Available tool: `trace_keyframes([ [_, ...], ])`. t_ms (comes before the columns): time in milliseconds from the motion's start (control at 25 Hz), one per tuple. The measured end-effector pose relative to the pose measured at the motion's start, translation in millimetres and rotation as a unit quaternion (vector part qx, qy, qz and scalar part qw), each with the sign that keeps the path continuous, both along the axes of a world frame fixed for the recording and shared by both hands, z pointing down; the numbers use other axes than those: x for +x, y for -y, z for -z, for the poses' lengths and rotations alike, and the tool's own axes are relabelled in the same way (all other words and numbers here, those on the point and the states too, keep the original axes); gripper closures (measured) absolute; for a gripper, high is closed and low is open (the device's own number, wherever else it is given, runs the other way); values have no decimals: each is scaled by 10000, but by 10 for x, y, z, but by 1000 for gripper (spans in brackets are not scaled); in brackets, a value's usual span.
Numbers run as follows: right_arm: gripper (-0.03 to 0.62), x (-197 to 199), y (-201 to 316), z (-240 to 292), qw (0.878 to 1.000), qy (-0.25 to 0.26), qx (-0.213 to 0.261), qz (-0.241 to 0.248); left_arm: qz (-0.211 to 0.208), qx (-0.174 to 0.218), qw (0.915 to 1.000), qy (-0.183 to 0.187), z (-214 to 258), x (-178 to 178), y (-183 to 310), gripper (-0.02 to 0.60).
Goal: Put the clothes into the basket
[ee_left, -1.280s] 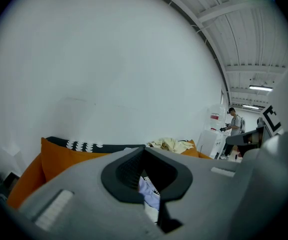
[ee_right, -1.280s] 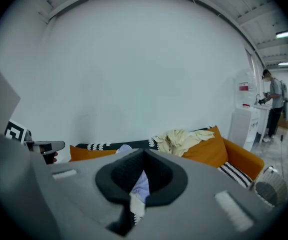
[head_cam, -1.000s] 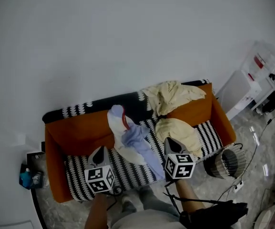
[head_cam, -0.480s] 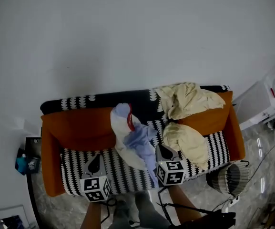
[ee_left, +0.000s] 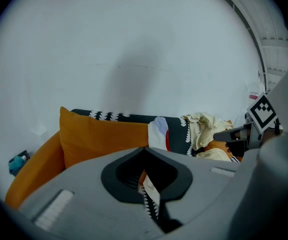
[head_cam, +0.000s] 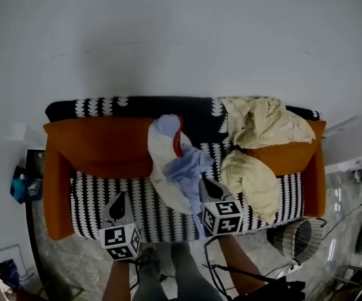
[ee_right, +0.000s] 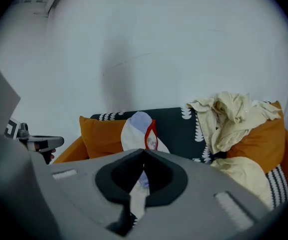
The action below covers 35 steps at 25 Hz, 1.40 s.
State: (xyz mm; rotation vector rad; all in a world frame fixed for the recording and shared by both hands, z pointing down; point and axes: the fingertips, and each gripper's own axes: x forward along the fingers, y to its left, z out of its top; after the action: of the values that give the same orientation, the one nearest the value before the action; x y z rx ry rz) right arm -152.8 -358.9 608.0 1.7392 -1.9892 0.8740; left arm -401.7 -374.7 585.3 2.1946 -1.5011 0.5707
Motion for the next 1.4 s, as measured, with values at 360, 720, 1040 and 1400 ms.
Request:
trace_keyframes([
  [360, 569, -109, 299, -393, 9993, 300, -122, 169, 463, 14, 9989, -35, -266, -263, 28, 578],
  [720, 380, -322, 702, -802, 9930, 101, -131, 1169, 836, -169, 9964, 21, -613, -502, -5, 578],
  [1040, 318, -437, 1121, -1467, 9829, -302, -316, 1791, 1103, -392, 9930, 124, -903, -715, -111, 578],
  [1400, 318, -561, 1320, -1762, 9727, -490, -391, 2232, 1338, -319, 9905, 23, -967, -869, -58, 578],
])
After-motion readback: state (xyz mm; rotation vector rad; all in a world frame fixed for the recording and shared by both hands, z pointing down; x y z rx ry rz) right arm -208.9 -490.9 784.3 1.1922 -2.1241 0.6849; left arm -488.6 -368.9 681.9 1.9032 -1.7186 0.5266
